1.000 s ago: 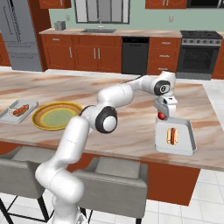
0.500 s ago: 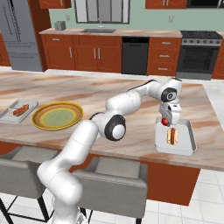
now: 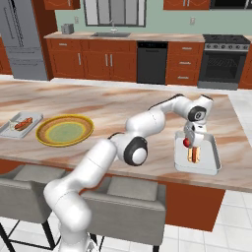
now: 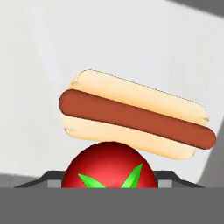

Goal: Place one cooked food and one vegetable from the large plate to each tupperware container.

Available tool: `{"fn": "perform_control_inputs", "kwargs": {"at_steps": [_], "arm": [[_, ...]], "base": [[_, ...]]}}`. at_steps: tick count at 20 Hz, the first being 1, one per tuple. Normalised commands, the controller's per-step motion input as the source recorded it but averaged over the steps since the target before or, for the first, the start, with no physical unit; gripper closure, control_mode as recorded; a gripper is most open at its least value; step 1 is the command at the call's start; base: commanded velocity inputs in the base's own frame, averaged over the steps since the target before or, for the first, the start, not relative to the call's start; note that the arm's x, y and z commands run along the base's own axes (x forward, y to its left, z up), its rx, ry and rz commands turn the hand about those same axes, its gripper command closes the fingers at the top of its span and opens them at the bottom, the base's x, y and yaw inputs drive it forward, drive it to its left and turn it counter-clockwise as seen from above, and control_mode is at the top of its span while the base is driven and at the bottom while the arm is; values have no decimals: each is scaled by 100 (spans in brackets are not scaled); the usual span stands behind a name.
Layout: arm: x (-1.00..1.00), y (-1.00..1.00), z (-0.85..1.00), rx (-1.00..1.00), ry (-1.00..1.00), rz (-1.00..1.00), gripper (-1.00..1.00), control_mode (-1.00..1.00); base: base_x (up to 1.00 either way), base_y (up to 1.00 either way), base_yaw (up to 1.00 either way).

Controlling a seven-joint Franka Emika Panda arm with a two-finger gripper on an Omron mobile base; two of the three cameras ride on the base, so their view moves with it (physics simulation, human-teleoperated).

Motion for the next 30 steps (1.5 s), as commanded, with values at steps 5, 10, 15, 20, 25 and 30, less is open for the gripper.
{"fn": "perform_control_inputs", "kwargs": {"at_steps": [5, 10, 15, 20, 25, 30], "arm": [[0, 12, -1, 0, 0, -11, -100, -100], [0, 42, 0, -1, 0, -4, -100, -100], [0, 7, 0, 0, 0, -1, -100, -100], [4, -16, 0, 0, 0, 0, -100, -100], [-47, 27, 22, -3, 0, -1, -100, -100], [-100, 100, 19, -37, -5, 23, -100, -100]], "base": [[0, 0, 0], [0, 0, 0], [0, 0, 0], [0, 0, 0], [0, 0, 0], [0, 0, 0]]}}
